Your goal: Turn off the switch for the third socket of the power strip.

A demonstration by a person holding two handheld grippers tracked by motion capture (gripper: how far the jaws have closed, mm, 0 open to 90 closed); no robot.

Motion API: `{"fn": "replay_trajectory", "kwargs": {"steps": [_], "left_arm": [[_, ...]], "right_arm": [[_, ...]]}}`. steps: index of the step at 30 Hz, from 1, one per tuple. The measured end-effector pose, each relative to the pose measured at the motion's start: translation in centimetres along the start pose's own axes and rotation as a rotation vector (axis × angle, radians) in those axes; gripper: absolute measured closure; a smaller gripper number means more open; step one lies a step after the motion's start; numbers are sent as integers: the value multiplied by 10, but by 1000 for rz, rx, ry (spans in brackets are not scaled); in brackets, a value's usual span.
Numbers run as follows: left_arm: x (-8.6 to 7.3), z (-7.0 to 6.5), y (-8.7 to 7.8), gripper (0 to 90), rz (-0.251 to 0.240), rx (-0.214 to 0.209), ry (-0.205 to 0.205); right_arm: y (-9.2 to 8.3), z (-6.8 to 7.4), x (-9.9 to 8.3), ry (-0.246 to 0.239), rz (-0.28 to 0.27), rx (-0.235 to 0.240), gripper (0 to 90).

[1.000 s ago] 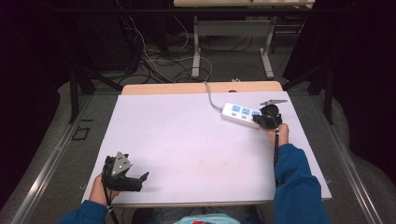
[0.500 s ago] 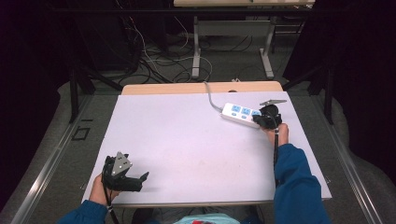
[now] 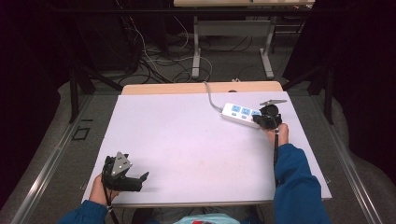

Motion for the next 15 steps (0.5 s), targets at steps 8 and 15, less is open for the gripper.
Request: {"fn": "replay_trajectory", "kwargs": {"steps": [8,15], "left_arm": [[0,0,0,20,0,0,0],[0,0,0,20,0,1,1]], "right_arm": [[0,0,0,-3,1,2,900],[0,0,0,-5,-2,-2,900]]}}
Point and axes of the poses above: each handheld gripper's, and its own axes: y roughly forward along the jaws, x roughly out of its top, z roughly to its left, the point moved 1 cm from there along y, roughly forward along the jaws, and after that the axes turned 10 degrees about -x, right-handed, at the moved point
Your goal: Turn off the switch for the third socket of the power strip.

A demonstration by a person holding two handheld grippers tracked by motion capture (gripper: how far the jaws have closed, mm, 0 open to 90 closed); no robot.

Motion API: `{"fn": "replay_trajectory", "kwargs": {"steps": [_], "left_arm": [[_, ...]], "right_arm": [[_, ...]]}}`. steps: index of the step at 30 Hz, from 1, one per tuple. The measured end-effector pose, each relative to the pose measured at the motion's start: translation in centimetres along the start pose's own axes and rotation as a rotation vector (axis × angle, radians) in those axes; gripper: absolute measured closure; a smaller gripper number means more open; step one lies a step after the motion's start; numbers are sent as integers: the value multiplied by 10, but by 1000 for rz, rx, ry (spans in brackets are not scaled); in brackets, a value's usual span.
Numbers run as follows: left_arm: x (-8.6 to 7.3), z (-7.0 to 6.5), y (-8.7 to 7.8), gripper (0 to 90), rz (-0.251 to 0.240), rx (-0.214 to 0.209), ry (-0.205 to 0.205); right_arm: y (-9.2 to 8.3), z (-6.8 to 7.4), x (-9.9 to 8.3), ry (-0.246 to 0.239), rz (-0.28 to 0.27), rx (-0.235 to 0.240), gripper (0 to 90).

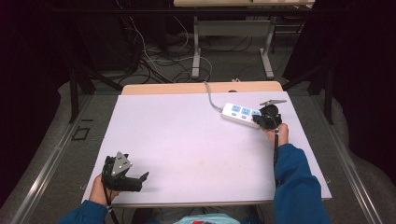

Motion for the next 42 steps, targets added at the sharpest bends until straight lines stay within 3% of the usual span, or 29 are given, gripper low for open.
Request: {"fn": "replay_trajectory", "kwargs": {"steps": [28,42], "left_arm": [[0,-1,0,20,-1,-7,-6],[0,0,0,20,1,1,4]], "right_arm": [[0,0,0,5,0,3,900],[-1,3,1,-24,5,-22,900]]}}
Point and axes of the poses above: each handheld gripper's, and its own axes: y roughly forward along the jaws, x roughly out of its top, z roughly to its left, the point moved 1 cm from there along y, roughly forward along the jaws, and after that the axes turned 10 degrees about -x, right-handed, at the moved point
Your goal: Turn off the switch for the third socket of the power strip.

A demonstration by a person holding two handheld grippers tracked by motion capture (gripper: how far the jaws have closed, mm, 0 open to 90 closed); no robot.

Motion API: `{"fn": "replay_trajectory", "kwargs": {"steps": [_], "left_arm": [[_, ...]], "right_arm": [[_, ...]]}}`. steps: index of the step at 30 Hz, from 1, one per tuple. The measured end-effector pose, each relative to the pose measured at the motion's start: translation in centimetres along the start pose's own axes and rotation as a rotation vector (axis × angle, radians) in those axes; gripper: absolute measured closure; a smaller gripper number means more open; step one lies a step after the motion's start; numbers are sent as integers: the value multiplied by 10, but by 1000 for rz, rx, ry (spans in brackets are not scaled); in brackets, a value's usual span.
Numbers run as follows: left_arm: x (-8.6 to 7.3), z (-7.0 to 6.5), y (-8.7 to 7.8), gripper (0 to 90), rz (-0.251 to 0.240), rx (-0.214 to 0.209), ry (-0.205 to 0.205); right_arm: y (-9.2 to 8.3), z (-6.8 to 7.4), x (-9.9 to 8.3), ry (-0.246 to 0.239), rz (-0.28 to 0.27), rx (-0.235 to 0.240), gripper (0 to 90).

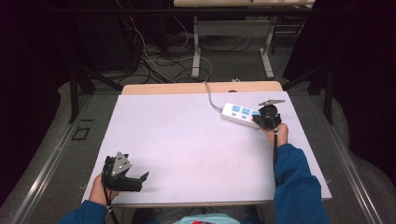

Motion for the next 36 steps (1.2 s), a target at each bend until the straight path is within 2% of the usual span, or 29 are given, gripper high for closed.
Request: {"fn": "replay_trajectory", "kwargs": {"steps": [8,29,33,36], "left_arm": [[0,0,0,20,0,-7,-2],[0,0,0,20,0,-6,2],[0,0,0,20,-2,-5,3],[0,0,1,20,-8,-3,2]], "right_arm": [[-1,2,1,-12,5,-22,900],[-4,2,3,-22,-23,-27,894],[-9,2,5,-19,-45,-23,851],[-12,2,7,-27,-56,-14,763]]}}
Point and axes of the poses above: each handheld gripper's, and its own axes: y roughly forward along the jaws, x roughly out of its top, z roughly to its left, the point moved 1 cm from there along y, roughly forward along the jaws, and after that the axes turned 10 degrees about -x, right-handed, at the moved point
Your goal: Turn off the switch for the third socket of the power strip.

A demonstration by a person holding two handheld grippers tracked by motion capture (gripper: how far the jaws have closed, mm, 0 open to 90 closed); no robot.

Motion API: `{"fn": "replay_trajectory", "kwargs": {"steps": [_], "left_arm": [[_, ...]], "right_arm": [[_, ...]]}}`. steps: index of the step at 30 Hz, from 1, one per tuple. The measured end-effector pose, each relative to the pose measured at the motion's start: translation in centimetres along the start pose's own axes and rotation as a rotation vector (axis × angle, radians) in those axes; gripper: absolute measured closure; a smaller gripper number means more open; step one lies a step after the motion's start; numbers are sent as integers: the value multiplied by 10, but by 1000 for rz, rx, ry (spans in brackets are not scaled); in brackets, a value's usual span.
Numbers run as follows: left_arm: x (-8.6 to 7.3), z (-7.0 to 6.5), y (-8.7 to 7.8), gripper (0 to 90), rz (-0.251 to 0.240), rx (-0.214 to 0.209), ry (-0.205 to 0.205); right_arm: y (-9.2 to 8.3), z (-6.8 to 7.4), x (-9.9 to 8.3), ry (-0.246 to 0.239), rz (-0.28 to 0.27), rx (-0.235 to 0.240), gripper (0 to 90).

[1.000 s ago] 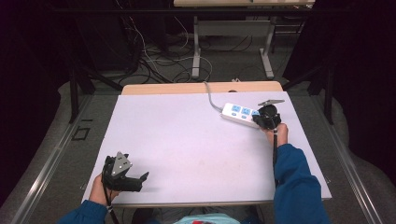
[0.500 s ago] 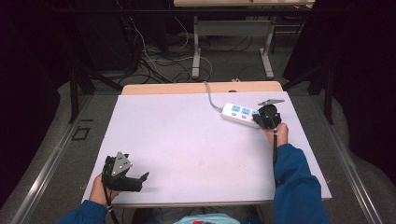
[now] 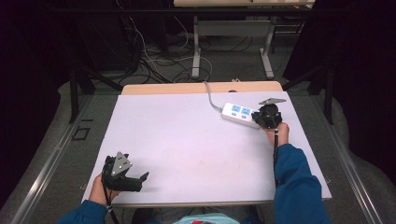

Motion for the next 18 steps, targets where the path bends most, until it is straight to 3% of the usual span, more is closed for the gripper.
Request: {"fn": "replay_trajectory", "kwargs": {"steps": [7,9,14,17,18], "left_arm": [[0,0,0,20,-2,-7,-7],[0,0,-1,20,-3,-1,-6],[0,0,0,20,-3,-2,-5],[0,0,0,20,-4,-3,-8],[0,0,-1,20,-2,0,-7]], "right_arm": [[-6,2,2,7,17,46,418],[-8,3,2,5,20,57,281],[-14,4,3,0,16,92,138],[-17,5,3,0,20,127,4],[-18,6,3,-7,24,138,0]]}}
Point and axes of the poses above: each handheld gripper's, and its own axes: y roughly forward along the jaws, x roughly out of its top, z roughly to its left, the point moved 1 cm from there along y, roughly forward along the jaws, and after that the axes turned 10 degrees about -x, right-handed, at the moved point
